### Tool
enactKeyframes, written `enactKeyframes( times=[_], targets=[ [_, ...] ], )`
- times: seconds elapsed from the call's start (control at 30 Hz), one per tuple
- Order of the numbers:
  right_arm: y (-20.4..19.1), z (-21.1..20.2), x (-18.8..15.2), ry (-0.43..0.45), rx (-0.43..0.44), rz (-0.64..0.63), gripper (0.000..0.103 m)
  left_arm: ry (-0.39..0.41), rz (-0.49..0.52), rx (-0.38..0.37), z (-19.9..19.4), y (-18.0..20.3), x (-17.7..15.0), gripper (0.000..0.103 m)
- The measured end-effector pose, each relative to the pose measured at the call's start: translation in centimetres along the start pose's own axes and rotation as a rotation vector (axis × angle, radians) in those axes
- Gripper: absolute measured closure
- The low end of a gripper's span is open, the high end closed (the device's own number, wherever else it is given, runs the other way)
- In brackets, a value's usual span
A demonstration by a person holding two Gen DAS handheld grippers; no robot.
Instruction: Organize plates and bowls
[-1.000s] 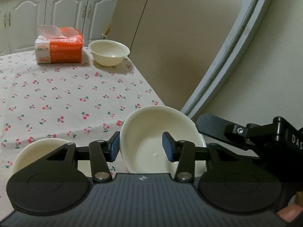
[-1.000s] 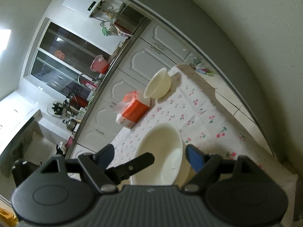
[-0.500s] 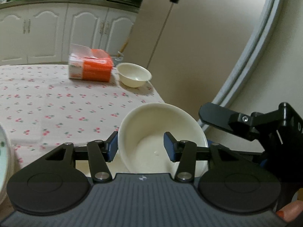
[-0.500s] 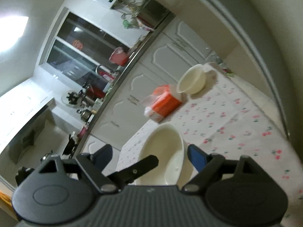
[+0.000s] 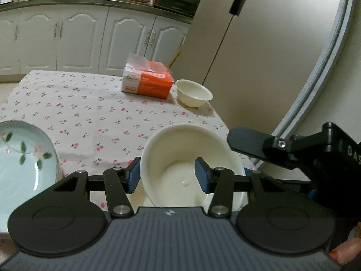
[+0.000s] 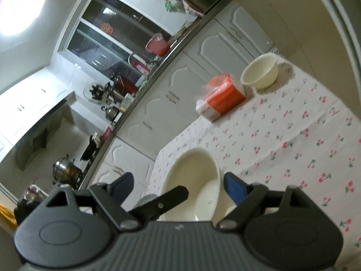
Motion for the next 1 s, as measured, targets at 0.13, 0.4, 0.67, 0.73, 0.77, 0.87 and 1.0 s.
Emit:
enactKeyframes(
  times=[0.13,0.4,0.67,0.73,0.77,0.87,1.0],
  targets=[
    [-0.1,0.7,-0.9,-0.017,-0.011,-0.024,0.016,-0.006,-0.027,0.006,-0.6,-0.9,-1.0,0.047],
    [0.1,1.4,-1.7,-0.036,-0.014,-0.03,0.016,-0.022,-0.04,0.009,-0.6,-1.2,-2.2,0.047],
    [0.4,1.4,-1.9,-0.036,-0.021,-0.035,0.016,-0.03,-0.053,0.018,-0.2,-1.2,-2.7,0.048],
    [0.6,1.5,-1.9,-0.036,-0.024,-0.036,0.016,-0.03,-0.051,0.023,-0.2,-1.2,-2.7,0.047],
    [0.6,1.4,-1.9,-0.034,-0.027,-0.038,0.016,-0.031,-0.047,0.027,-0.1,-1.2,-2.7,0.047],
    [0.8,1.4,-1.9,-0.033,-0.031,-0.036,0.016,-0.036,-0.05,0.033,0.0,-1.2,-2.8,0.045],
    [1.1,1.5,-2.0,-0.034,-0.04,-0.034,0.016,-0.038,-0.042,0.043,0.1,-1.3,-3.1,0.04]
  ],
)
Point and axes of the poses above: each gripper's, at about its wrist camera, not at the fingertips, and z roughly the way its jaws point, y to its right, x to its top, the point moved 9 cm from there along z, roughly the way its jaws point, and after that the axes turned 11 degrees about -x, right-handed, at the moved point
